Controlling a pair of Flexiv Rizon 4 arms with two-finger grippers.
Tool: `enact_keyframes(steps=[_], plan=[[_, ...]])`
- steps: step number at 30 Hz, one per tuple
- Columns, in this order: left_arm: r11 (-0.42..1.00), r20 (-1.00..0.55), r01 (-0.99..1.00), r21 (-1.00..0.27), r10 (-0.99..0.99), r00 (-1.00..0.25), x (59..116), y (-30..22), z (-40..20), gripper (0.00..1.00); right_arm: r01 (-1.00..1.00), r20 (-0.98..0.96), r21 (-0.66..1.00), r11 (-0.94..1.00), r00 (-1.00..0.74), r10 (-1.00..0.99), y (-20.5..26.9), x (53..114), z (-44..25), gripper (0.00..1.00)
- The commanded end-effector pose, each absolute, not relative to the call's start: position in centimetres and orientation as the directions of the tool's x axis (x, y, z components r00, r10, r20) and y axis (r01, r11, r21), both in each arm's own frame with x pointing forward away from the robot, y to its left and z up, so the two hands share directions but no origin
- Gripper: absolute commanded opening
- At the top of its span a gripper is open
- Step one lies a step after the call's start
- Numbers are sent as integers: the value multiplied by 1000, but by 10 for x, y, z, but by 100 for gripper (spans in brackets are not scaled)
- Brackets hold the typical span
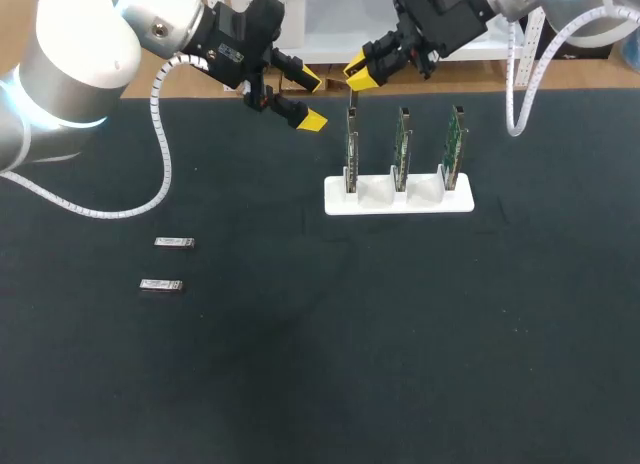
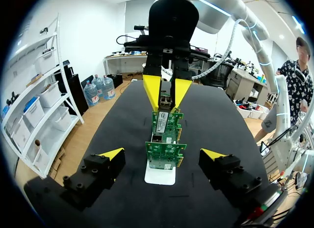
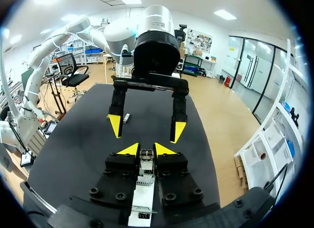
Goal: Pick up the optical module with the left hand, and insert it into the network port with the right hand.
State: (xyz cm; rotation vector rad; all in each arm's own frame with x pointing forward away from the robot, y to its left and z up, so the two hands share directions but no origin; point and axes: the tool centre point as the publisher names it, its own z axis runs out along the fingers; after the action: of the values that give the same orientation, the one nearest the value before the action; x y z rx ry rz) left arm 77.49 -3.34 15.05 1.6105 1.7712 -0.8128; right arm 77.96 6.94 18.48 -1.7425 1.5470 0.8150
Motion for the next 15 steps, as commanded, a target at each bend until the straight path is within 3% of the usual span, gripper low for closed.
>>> enact_keyframes(steps=[1,15], plan=[[72,-772,996,-47,631,-82,777,-34,151,100,-994,-810,-71,-81,105,-578,71,779,185,0],[72,-772,996,-47,631,-82,777,-34,151,100,-992,-793,-86,-91,123,-597,77,784,179,0]])
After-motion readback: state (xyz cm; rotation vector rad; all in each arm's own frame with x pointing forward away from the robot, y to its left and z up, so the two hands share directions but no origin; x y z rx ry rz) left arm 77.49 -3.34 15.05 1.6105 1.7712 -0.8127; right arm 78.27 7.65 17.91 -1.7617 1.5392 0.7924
